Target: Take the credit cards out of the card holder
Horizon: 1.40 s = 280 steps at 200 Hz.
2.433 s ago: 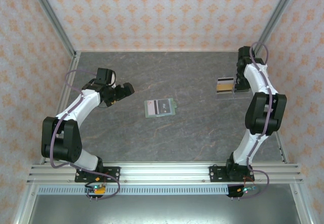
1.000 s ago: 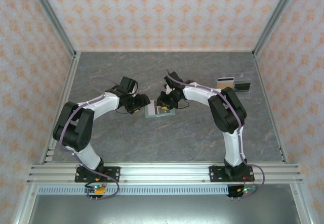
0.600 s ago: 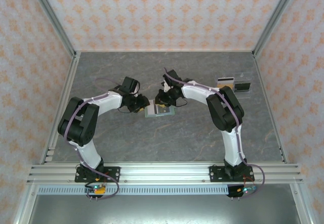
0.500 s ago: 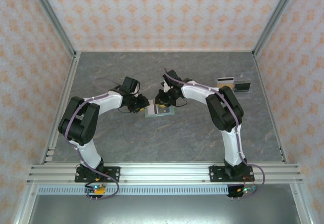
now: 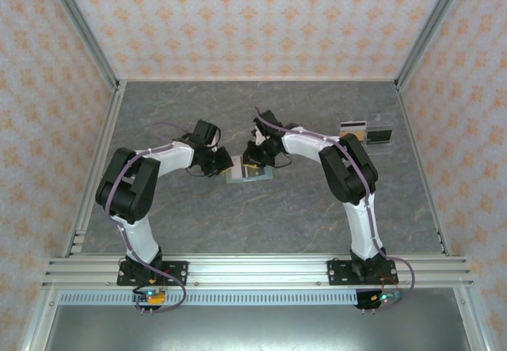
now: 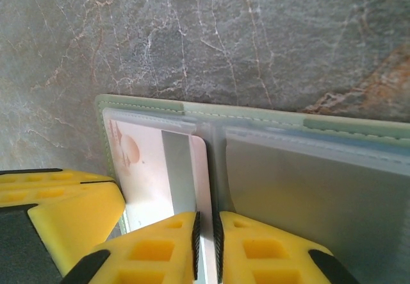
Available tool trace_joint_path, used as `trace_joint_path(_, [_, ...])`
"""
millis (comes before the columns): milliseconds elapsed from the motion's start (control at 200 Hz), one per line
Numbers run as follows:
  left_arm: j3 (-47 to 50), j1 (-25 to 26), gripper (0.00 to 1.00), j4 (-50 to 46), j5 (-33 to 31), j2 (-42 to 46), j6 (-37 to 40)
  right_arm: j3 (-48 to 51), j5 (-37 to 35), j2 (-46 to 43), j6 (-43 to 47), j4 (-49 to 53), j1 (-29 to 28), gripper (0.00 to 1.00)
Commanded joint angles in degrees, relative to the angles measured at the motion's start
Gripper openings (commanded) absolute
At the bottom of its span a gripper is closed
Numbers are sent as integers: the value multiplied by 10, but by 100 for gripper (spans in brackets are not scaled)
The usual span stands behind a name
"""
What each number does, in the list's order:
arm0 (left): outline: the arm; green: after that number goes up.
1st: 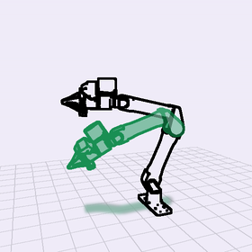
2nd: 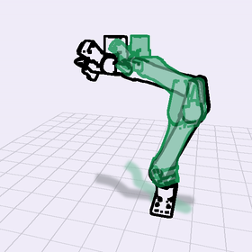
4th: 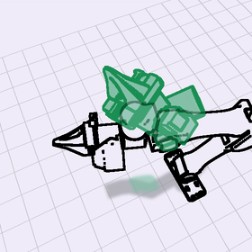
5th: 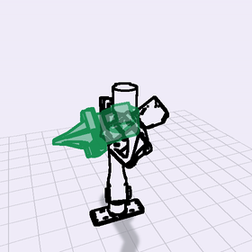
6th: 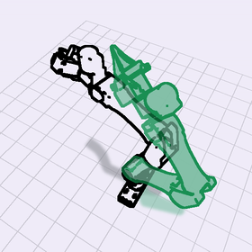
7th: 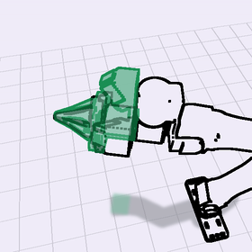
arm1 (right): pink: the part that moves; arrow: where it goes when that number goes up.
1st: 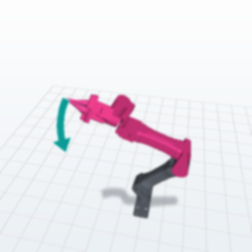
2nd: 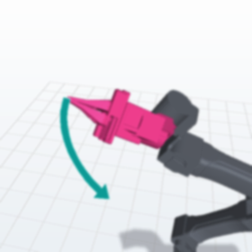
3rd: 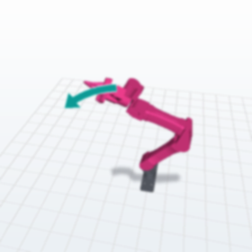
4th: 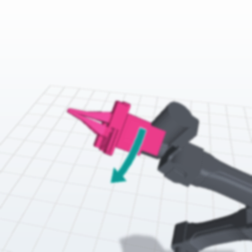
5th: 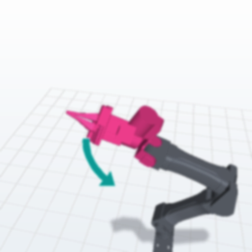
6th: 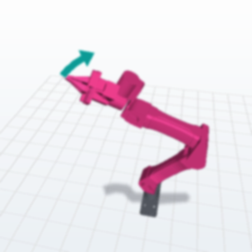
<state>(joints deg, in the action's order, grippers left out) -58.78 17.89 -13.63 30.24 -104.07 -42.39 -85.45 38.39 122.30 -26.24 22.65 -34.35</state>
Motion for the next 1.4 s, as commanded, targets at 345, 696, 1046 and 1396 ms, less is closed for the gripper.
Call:
trace_joint_path(345, [-9, 2, 2, -20, -9, -17, 23, 17, 53, -12, -21, -66, 3, 9])
trace_joint_path(696, [-18, 2, 1, -39, -24, -3, 37, 83, 58, -58, -55, -140, 25, 0])
trace_joint_path(1046, [-19, 1, 2, -48, -29, -3, 41, 129, 1, -88, -54, -158, 38, 0])
trace_joint_path(1396, [-26, 2, 4, -18, 15, 32, 38, 120, 24, -69, -41, -147, 38, 0])
